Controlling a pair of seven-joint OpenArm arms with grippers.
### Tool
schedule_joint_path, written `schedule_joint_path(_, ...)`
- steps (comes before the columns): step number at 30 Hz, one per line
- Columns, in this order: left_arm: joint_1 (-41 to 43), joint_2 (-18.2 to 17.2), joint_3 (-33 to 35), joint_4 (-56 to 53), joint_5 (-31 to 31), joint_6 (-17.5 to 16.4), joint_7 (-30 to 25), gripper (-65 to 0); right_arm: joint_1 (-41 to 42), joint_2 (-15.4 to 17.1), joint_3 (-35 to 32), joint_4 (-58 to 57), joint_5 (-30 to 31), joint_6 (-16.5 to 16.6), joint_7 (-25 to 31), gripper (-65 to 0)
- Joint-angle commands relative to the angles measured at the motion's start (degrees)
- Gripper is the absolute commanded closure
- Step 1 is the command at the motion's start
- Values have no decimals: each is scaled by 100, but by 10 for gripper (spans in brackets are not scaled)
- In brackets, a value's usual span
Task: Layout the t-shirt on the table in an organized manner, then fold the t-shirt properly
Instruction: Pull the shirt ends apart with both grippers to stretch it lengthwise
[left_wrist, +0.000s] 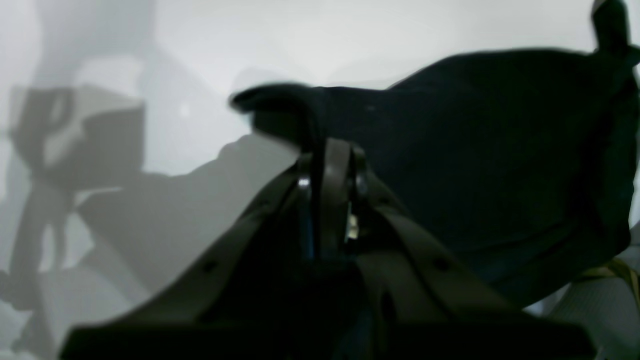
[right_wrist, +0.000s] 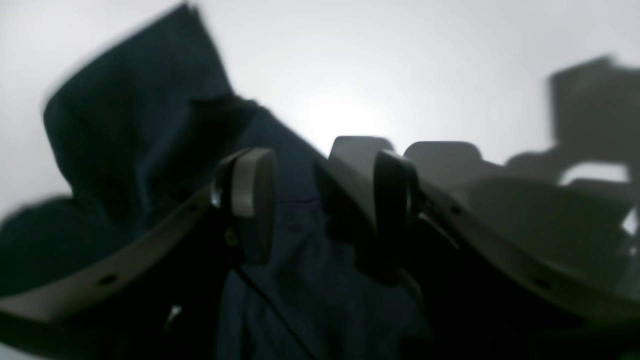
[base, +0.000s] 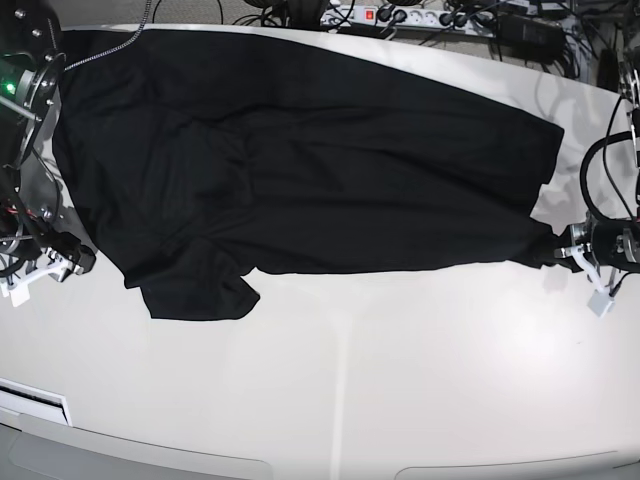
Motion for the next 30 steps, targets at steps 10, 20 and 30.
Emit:
schedule_joint_path(10, -157, -144, -22, 92, -269, -24, -61, 0, 61, -48, 7, 24, -24, -146, 369, -297)
schedule_joint_path(20, -157, -142, -22, 92, -337, -22, -61, 0, -28, -411, 7, 24, -275, -216, 494, -298)
schedule_joint_path(30, -157, -142, -22, 92, -428, -24, -66, 0, -33, -426, 7, 24, 74, 350, 114, -298)
